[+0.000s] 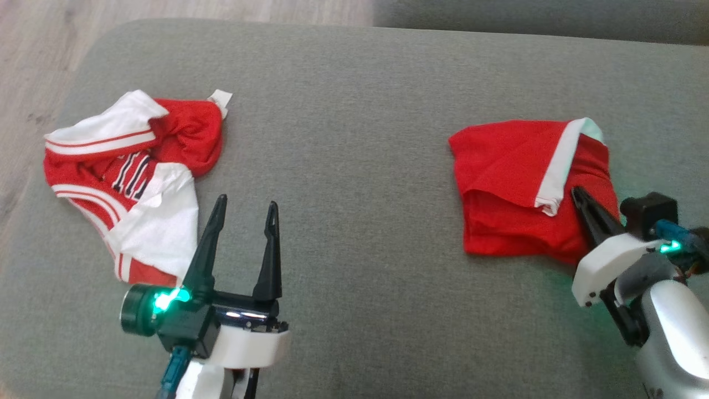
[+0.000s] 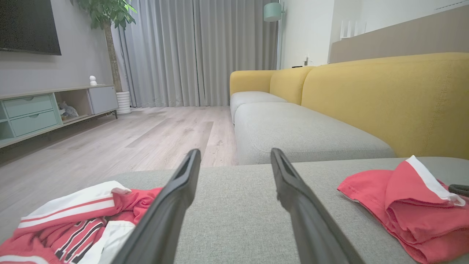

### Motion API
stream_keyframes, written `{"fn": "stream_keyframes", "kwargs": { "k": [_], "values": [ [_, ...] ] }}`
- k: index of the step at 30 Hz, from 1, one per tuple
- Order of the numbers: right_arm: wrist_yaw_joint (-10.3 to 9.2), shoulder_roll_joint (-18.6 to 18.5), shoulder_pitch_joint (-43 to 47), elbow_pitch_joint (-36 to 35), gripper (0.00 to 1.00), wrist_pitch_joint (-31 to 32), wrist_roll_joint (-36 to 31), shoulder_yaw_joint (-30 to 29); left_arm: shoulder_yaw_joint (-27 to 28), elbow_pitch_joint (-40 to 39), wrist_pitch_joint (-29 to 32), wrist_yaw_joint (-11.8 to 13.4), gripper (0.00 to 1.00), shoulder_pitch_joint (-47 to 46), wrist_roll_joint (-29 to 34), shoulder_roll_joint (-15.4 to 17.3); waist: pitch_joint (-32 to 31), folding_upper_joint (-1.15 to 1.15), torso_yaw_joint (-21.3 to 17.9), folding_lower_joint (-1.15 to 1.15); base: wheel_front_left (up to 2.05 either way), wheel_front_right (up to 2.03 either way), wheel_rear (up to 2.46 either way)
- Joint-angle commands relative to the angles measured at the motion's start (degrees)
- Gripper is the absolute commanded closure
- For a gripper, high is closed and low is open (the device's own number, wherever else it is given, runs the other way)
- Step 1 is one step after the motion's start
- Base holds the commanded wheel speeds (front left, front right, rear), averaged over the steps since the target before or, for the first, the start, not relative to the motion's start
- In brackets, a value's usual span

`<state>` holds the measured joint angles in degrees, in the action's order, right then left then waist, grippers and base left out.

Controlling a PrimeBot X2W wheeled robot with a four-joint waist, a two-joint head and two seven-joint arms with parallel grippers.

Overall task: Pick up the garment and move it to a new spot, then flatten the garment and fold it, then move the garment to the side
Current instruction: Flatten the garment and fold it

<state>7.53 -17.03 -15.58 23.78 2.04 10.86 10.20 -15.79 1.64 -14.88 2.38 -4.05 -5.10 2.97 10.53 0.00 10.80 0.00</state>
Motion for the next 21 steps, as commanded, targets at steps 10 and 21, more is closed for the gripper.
{"fn": "stream_keyframes", "kwargs": {
  "k": [10, 21],
  "values": [
    [-0.04, 3.34, -5.38, 5.66, 1.0, -2.79, -0.35, 2.79, 0.25, -1.54, -0.12, 1.18, 0.0, -1.3, -1.45, -0.09, 0.44, 0.0, 3.04, 0.0, 0.0, 0.0, 0.0],
    [-0.04, 8.25, -8.23, 4.97, 0.74, -16.47, -2.72, 2.28, 0.47, -1.33, -0.12, 1.68, 0.0, -0.64, -1.44, -0.09, -1.7, 0.0, 2.76, 0.0, 0.0, 0.0, 0.0]
  ]
}}
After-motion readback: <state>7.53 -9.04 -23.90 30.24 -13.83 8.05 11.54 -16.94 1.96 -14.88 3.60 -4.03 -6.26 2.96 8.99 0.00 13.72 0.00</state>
